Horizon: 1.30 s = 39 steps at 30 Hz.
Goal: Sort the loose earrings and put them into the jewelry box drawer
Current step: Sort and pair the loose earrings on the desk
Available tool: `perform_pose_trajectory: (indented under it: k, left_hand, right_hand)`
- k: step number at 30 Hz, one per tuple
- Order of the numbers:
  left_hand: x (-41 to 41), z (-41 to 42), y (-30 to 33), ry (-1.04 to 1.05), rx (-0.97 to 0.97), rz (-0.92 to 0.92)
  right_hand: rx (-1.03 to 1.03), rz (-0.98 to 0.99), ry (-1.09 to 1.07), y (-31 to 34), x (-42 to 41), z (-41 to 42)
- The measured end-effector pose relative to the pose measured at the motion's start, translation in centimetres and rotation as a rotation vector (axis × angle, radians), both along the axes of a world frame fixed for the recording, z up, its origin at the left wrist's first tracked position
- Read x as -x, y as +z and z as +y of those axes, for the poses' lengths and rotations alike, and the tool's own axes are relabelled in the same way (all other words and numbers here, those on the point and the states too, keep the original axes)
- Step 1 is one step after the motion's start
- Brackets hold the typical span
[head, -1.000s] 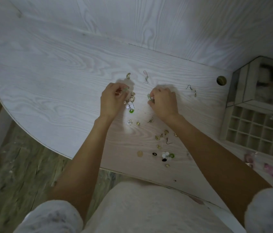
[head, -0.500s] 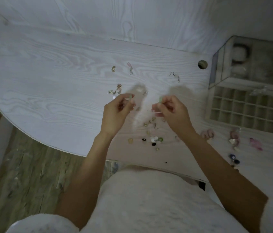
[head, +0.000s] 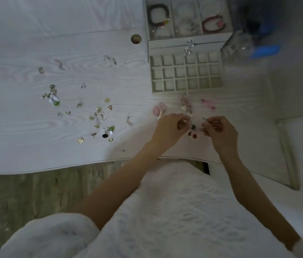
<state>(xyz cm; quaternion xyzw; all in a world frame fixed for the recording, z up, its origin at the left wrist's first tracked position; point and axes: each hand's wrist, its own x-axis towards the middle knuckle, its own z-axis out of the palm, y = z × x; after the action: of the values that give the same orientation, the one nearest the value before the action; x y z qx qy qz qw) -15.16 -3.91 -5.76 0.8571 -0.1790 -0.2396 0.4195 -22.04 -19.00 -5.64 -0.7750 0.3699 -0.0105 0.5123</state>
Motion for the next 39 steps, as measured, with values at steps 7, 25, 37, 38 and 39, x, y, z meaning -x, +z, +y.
perform_pose_trajectory:
  k: [7,25,37,38,39]
  left_hand:
    - [1.6,-8.3,-1.3,0.084,-0.117,-0.129]
    - [4.5,-11.4,-2.9,0.026,-0.371,-0.164]
    - [4.1,-12.1,-3.8,0.189,-0.251,-0.048]
    - [4.0,-12.1,-3.6,0.175,-0.245,-0.049]
    - [4.0,-11.8,-3.3,0.156,-0.234,-0.046]
  right_hand:
    - [0.182,0.056,0.159,-1.6,-0.1,-5.3]
    - [0.392,0.054,0.56,-3.4,1.3,-8.3]
    - [0.41,0.026,0.575,-3.2,1.0,-7.4]
    - [0.423,0.021,0.579,-3.2,1.0,-7.5]
    - [0.43,0.017,0.589,-3.2,0.9,-7.4]
